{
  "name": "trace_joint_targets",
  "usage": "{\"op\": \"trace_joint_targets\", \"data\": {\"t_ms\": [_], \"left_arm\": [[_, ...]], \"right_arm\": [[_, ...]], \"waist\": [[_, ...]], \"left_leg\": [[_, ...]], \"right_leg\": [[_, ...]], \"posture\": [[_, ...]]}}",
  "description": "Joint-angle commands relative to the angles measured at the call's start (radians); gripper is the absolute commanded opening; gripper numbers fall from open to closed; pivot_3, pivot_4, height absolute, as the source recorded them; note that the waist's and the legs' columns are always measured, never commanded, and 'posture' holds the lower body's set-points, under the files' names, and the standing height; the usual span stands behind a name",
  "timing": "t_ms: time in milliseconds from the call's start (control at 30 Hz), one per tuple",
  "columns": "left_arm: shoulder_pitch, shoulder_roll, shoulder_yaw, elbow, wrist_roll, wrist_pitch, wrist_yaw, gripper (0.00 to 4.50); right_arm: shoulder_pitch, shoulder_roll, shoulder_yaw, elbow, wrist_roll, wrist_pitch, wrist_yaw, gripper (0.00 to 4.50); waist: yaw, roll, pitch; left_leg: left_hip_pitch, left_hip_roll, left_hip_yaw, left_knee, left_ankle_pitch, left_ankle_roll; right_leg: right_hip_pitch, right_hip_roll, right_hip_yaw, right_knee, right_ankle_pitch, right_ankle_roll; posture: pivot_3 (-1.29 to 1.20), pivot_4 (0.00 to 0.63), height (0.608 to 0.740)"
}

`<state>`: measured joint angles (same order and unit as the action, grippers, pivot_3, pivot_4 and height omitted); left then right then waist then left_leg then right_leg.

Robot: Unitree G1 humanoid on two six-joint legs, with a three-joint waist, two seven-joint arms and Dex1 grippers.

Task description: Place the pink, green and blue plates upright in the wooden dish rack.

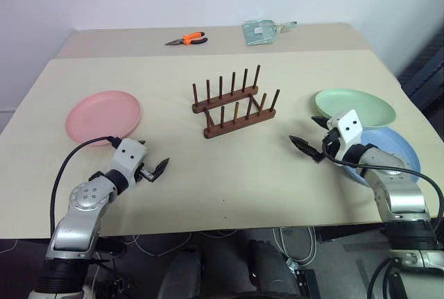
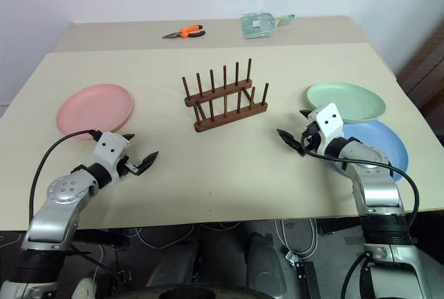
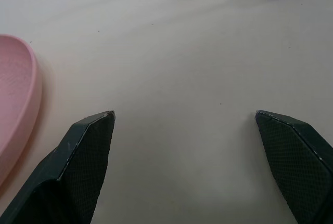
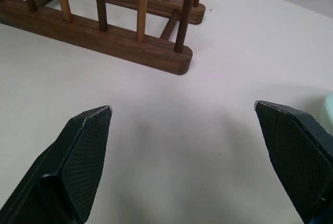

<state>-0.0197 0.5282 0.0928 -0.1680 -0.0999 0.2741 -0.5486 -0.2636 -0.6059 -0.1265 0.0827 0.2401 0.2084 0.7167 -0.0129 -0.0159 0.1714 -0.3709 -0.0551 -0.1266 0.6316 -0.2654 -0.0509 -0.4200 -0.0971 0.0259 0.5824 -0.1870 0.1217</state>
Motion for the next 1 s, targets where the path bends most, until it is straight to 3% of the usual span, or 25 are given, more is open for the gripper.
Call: {"op": "trace_joint_targets", "data": {"t_ms": [33,200,367,567,800,900,1000], "left_arm": [[-0.002,0.01,0.01,-0.019,-0.011,-0.018,-0.01,4.44],[-0.005,0.009,0.009,-0.016,-0.032,-0.018,-0.042,4.44],[-0.108,0.01,-0.052,0.06,-0.057,-0.025,-0.139,4.44],[-0.354,-0.055,-0.213,0.362,0.01,-0.134,-0.248,4.44],[-0.666,-0.249,-0.306,0.855,0.118,-0.291,-0.195,4.44],[-0.699,-0.291,-0.295,0.937,0.11,-0.333,-0.2,3.58],[-0.696,-0.301,-0.297,0.948,0.107,-0.368,-0.229,2.11]], "right_arm": [[-0.012,0.009,-0.006,-0.019,-0.011,-0.035,-0.018,4.49],[-0.003,0.007,-0.003,-0.075,0.033,0.038,0.002,4.49],[0.039,0.027,0.017,-0.182,0.03,0.07,-0.024,4.49],[0.09,0.093,0.078,-0.292,0.01,0.099,-0.078,4.49],[0.186,0.141,0.104,-0.424,-0.027,0.117,-0.172,4.49],[0.207,0.14,0.104,-0.454,-0.032,0.127,-0.186,4.5],[0.21,0.129,0.096,-0.46,-0.039,0.129,-0.192,4.5]], "waist": [[0.0,0.0,0.0],[0.0,0.0,0.0],[0.003,0.0,0.0],[0.002,0.0,0.0],[0.025,-0.001,-0.001],[0.024,-0.001,-0.002],[0.023,-0.001,-0.002]], "left_leg": [[0.0,0.0,0.0,0.0,0.0,0.0],[0.0,0.0,0.0,0.0,0.0,0.0],[0.0,0.0,0.0,0.0,0.0,0.0],[0.0,0.0,0.0,0.001,0.0,0.0],[0.0,-0.001,-0.001,0.003,0.0,0.0],[0.001,-0.001,-0.001,0.003,0.0,0.001],[0.004,-0.001,-0.001,0.002,0.0,0.001]], "right_leg": [[0.0,0.0,0.0,0.0,0.0,0.0],[0.0,0.0,0.0,0.0,0.0,0.0],[0.0,0.0,0.0,0.0,0.0,0.0],[0.0,0.0,0.0,0.0,0.0,0.0],[0.002,0.0,-0.001,-0.001,0.0,0.001],[0.003,0.0,-0.001,-0.001,0.0,0.001],[0.006,0.0,-0.001,-0.001,-0.001,0.002]], "posture": [[0.0,0.15,0.74],[0.0,0.15,0.74],[0.0,0.15,0.74],[0.0,0.15,0.74],[0.0,0.15,0.74],[0.0,0.15,0.74],[0.0,0.15,0.74]]}}
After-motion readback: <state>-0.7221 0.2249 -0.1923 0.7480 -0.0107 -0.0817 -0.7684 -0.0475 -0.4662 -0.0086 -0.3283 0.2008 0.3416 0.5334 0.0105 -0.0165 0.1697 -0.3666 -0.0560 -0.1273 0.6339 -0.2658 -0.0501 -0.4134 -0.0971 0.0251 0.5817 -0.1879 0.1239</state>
